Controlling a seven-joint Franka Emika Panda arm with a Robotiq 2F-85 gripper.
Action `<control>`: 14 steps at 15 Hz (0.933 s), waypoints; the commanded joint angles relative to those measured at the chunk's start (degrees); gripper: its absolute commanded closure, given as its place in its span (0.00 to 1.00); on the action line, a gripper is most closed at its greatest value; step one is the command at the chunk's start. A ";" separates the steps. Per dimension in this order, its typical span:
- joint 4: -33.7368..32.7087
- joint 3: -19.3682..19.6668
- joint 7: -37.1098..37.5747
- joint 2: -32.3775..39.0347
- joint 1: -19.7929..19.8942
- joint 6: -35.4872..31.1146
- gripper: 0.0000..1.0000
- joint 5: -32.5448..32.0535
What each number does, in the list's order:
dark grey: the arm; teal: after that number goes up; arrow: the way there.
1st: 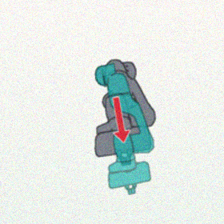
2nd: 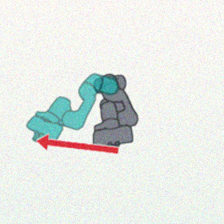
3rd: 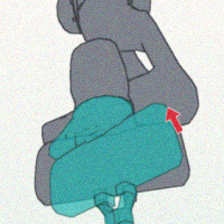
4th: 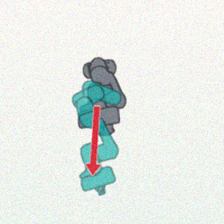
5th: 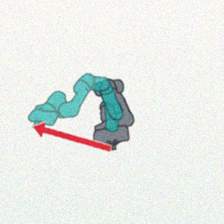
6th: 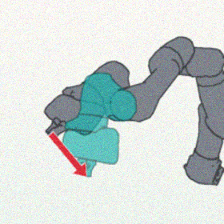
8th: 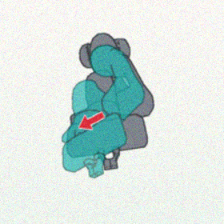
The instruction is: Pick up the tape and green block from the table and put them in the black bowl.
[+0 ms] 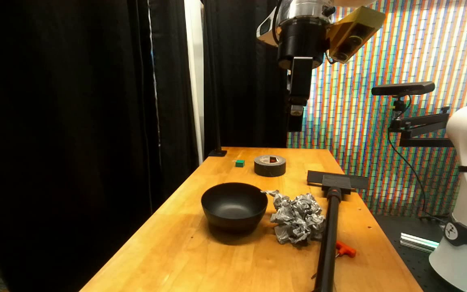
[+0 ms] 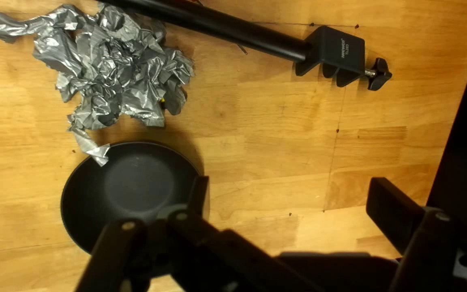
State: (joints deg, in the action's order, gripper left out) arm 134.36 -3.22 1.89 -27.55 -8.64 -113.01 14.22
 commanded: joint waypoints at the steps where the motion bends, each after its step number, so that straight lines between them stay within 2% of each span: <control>1: -0.16 -0.55 -0.23 0.01 0.68 0.25 0.00 0.26; 14: 0.05 -0.55 -0.26 0.12 0.69 0.26 0.00 0.28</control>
State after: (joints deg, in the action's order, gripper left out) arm 134.57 -3.22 1.89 -27.41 -8.61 -112.96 14.22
